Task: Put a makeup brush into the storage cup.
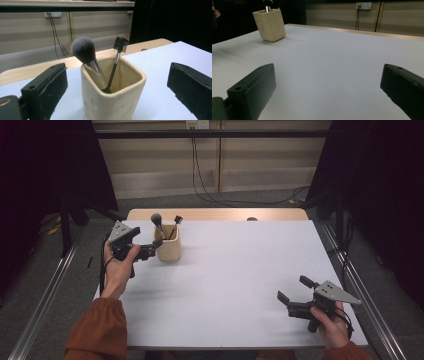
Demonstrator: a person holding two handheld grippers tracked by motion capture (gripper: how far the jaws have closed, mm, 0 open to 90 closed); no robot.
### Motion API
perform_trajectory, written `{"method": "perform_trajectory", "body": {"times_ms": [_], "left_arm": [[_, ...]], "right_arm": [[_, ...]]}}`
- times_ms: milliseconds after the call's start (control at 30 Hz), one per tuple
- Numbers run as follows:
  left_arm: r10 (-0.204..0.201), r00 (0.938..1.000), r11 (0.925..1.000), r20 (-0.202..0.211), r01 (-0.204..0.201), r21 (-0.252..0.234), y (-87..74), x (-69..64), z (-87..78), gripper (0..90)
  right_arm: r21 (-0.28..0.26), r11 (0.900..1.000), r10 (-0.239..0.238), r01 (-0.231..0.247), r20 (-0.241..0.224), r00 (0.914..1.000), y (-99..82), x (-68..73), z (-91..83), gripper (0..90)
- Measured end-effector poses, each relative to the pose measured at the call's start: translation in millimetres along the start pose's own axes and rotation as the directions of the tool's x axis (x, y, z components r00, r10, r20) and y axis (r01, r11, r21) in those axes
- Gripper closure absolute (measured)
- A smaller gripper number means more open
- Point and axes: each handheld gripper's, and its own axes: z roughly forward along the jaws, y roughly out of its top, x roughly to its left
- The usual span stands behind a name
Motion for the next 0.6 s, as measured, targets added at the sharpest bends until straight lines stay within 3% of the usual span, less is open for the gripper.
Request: {"method": "perform_trajectory", "body": {"times_ms": [133, 333, 600], "left_arm": [[0.013, 0.9999, 0.9998, 0.000, -0.013, -0.013, -1.4, -4.9, -8.5, 2.4], [-0.022, 0.9998, 0.9996, 0.002, 0.022, -0.019, -2.5, -8.5, -19.2, 2.4], [0.005, 0.9999, 0.9997, 0.014, -0.004, -0.023, -9.8, -19.0, -32.8, 2.9]], "right_arm": [[-0.007, 1.0000, -0.001, 0.001, 0.001, 1.0000, 1.5, 3.2, -1.5, 0.0], [-0.003, 1.0000, -0.009, 0.009, -0.004, 0.9999, 1.7, 5.0, 0.1, 0.0], [-0.007, 0.9999, -0.010, 0.010, -0.005, 0.9999, 1.7, 4.3, -1.4, 0.0]]}}
